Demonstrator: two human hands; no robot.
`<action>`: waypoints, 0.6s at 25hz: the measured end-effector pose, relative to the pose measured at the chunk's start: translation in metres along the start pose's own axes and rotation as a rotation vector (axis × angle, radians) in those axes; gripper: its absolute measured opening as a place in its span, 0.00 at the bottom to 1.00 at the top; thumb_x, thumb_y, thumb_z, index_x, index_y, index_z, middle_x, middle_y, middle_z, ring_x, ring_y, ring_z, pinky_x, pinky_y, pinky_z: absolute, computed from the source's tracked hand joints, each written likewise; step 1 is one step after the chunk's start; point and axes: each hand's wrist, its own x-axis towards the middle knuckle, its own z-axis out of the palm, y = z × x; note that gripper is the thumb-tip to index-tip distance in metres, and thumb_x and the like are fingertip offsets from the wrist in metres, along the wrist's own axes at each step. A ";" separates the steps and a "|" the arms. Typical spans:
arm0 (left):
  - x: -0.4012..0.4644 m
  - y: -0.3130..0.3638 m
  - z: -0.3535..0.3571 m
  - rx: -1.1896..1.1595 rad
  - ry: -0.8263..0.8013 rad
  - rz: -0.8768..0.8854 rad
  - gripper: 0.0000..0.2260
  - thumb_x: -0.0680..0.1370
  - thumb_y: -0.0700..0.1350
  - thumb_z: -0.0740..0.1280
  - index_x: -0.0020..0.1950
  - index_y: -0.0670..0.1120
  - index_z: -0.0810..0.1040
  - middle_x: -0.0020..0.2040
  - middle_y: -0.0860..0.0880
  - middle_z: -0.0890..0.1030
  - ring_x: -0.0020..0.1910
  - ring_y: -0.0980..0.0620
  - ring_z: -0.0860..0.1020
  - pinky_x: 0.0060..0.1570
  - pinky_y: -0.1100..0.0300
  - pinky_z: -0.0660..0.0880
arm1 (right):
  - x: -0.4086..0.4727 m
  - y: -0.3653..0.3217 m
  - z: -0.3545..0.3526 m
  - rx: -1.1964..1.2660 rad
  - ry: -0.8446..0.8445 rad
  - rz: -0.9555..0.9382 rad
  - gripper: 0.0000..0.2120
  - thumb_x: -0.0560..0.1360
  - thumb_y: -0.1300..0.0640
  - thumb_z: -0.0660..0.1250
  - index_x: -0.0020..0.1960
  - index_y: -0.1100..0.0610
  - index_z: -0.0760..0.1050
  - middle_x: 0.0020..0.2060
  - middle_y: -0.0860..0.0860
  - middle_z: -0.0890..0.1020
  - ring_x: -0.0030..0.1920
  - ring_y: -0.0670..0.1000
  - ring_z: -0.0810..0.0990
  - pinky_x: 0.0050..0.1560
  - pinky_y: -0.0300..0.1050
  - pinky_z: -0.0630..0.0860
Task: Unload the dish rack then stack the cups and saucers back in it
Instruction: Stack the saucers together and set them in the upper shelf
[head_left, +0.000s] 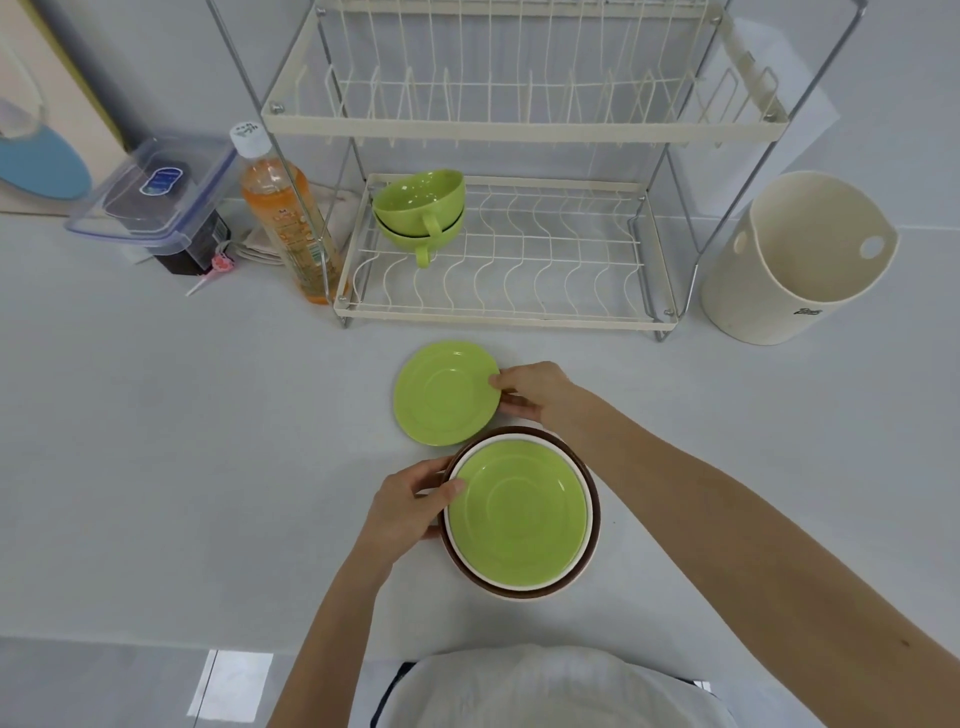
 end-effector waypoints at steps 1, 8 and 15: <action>0.000 0.000 0.000 0.006 -0.001 0.000 0.14 0.75 0.41 0.66 0.60 0.47 0.77 0.50 0.47 0.80 0.43 0.57 0.79 0.33 0.67 0.80 | -0.005 -0.002 -0.005 0.056 -0.012 0.004 0.16 0.72 0.69 0.66 0.60 0.70 0.73 0.45 0.58 0.78 0.38 0.50 0.77 0.49 0.44 0.76; -0.001 0.002 0.000 -0.006 -0.007 -0.008 0.14 0.75 0.41 0.66 0.61 0.46 0.76 0.51 0.47 0.80 0.43 0.59 0.78 0.30 0.69 0.79 | -0.052 0.001 -0.071 0.125 -0.121 -0.086 0.04 0.74 0.65 0.64 0.44 0.60 0.77 0.41 0.51 0.81 0.41 0.47 0.79 0.40 0.33 0.80; -0.003 0.004 0.001 -0.002 0.005 -0.011 0.14 0.75 0.41 0.66 0.60 0.46 0.77 0.49 0.50 0.80 0.42 0.61 0.78 0.28 0.70 0.78 | -0.074 0.049 -0.104 -0.025 -0.054 -0.046 0.14 0.74 0.63 0.65 0.58 0.66 0.76 0.48 0.57 0.82 0.43 0.50 0.81 0.38 0.30 0.80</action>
